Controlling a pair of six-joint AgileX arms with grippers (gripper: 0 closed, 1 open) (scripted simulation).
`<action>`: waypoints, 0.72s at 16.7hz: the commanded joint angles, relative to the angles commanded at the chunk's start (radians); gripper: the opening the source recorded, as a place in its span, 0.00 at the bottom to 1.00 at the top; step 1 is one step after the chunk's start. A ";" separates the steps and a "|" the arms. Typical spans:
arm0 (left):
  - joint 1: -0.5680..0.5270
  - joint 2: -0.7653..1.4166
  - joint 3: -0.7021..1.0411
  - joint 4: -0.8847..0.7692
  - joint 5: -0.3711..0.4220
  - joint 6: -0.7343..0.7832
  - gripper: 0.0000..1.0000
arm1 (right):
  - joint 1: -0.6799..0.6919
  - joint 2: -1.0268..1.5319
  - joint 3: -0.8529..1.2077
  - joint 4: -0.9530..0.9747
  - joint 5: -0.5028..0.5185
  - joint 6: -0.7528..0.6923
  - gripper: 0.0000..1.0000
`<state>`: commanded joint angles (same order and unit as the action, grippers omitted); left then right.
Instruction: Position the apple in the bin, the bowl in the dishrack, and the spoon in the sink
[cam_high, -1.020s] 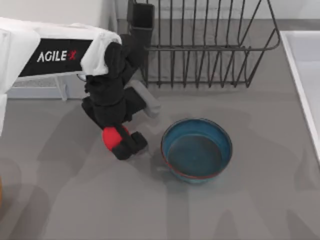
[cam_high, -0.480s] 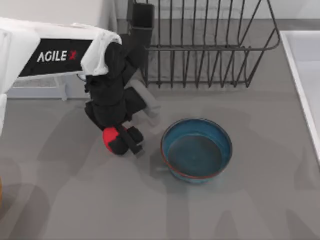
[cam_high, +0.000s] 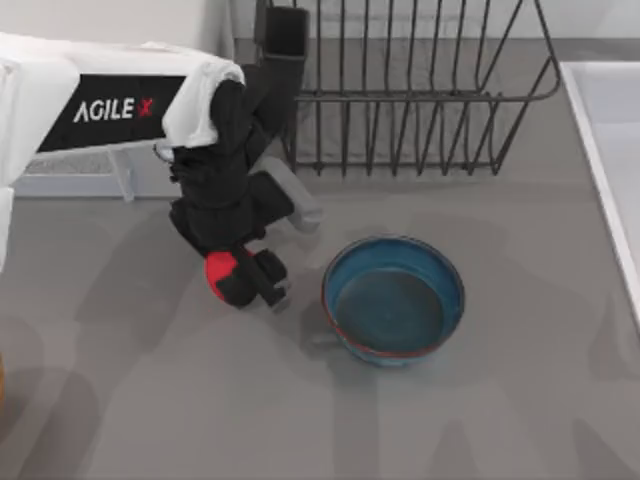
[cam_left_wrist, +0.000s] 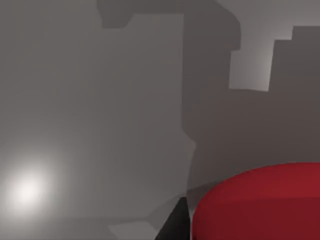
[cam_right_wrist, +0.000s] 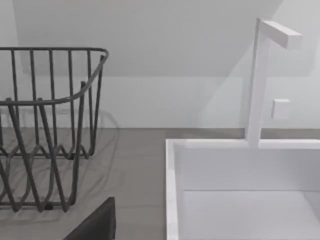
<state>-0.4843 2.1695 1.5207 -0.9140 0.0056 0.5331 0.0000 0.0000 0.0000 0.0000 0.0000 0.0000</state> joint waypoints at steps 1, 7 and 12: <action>-0.002 -0.006 0.021 -0.024 0.000 0.001 0.00 | 0.000 0.000 0.000 0.000 0.000 0.000 1.00; 0.000 -0.071 0.196 -0.280 -0.001 -0.005 0.00 | 0.000 0.000 0.000 0.000 0.000 0.000 1.00; 0.001 -0.096 0.239 -0.337 -0.001 -0.006 0.00 | 0.000 0.000 0.000 0.000 0.000 0.000 1.00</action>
<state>-0.4837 2.0739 1.7597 -1.2514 0.0050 0.5268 0.0000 0.0000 0.0000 0.0000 0.0000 0.0000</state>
